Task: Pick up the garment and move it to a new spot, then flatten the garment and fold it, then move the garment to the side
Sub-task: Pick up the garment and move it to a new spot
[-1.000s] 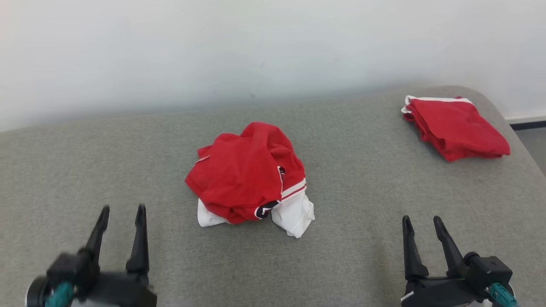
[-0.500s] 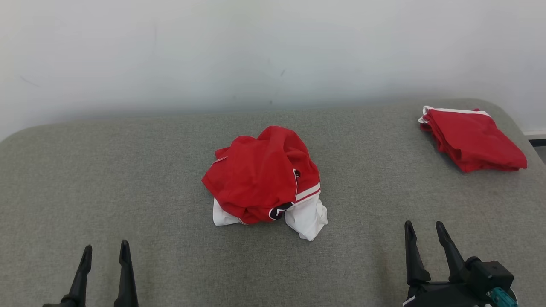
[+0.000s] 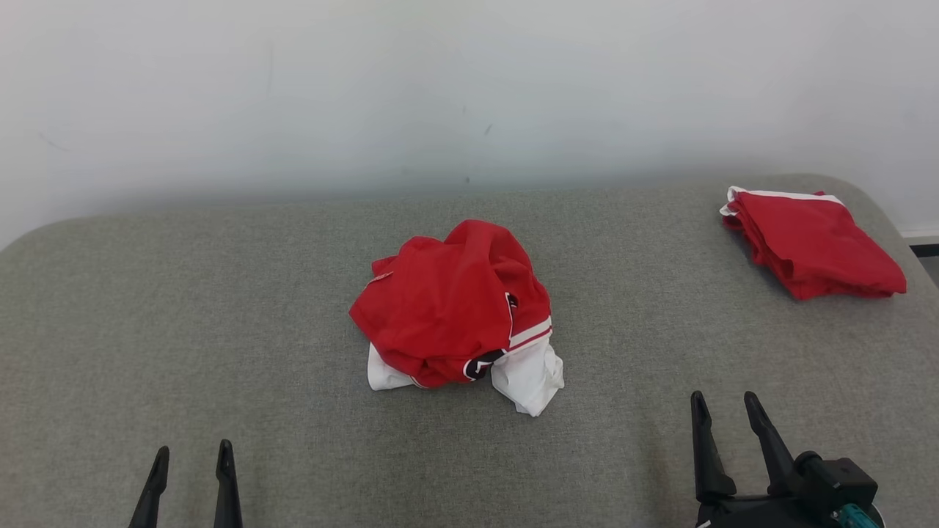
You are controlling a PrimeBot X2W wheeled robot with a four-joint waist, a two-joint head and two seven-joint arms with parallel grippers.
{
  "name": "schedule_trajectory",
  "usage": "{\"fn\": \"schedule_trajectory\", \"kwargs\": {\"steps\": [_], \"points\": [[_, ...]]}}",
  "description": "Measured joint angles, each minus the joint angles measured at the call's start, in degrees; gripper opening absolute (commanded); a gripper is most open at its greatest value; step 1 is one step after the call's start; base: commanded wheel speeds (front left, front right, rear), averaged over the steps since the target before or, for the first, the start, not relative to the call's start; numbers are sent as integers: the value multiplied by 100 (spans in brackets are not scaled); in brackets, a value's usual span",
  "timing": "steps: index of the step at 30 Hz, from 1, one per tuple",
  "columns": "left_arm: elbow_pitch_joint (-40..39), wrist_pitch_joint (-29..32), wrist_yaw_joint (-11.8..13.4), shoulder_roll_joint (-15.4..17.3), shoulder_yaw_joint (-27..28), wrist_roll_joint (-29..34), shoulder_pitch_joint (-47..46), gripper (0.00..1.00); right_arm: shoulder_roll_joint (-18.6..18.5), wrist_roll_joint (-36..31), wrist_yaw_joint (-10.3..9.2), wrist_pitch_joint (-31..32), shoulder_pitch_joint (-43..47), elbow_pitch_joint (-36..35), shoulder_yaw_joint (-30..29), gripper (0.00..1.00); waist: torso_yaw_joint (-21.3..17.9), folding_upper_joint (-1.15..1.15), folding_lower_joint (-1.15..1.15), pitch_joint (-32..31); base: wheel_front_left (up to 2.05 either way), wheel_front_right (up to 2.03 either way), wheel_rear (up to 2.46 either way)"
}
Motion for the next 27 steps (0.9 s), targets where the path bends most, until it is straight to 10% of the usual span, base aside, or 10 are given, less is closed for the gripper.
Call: {"fn": "schedule_trajectory", "kwargs": {"steps": [27], "points": [[20, 1, -26, -78, 79, 10, 2, 100, 1, -51, 0, 0, 35, 19, -4, 100, 31, 0, 0, 56, 0, 0, 0]]}}
